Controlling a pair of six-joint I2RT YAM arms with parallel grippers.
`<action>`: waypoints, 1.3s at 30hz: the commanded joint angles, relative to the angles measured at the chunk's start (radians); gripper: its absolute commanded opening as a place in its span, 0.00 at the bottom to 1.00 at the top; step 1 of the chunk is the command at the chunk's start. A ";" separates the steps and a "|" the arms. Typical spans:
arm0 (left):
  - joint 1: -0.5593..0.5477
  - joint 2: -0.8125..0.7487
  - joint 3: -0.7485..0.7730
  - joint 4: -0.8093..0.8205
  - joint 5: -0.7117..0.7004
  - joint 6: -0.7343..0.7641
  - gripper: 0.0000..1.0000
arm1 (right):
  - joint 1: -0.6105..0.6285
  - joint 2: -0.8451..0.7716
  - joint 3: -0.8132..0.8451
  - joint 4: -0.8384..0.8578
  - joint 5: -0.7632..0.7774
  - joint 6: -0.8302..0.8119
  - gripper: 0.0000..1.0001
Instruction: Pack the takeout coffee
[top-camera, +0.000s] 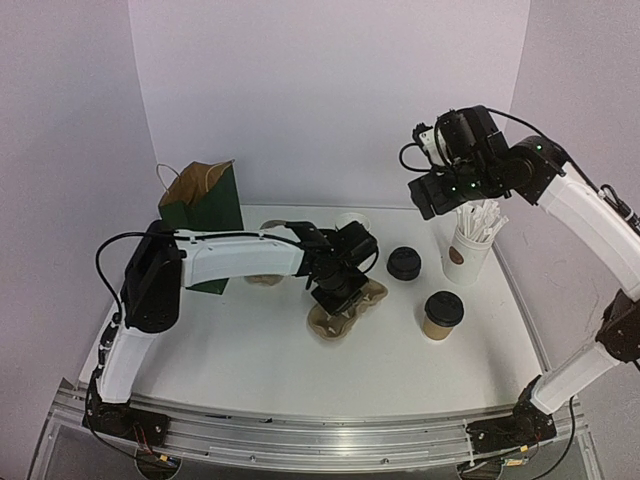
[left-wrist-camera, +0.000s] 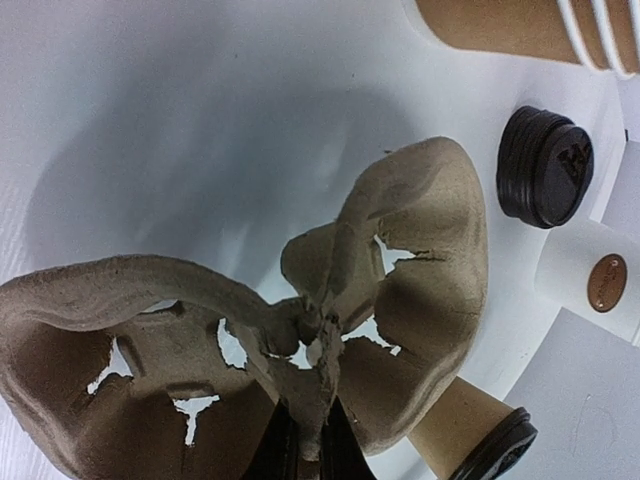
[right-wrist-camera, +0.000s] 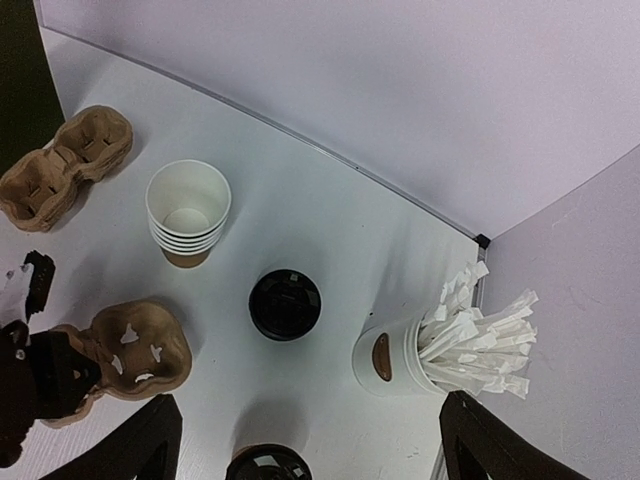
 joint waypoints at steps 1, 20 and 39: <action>-0.016 0.091 0.128 0.028 0.060 0.028 0.06 | -0.003 -0.051 -0.033 0.014 0.026 -0.004 0.90; -0.012 -0.069 0.213 -0.168 0.071 0.381 0.52 | -0.004 -0.026 0.003 0.021 0.038 0.036 0.94; 0.191 -0.558 0.324 -0.132 -0.297 1.115 0.64 | -0.005 0.135 0.201 0.007 -0.034 0.046 0.96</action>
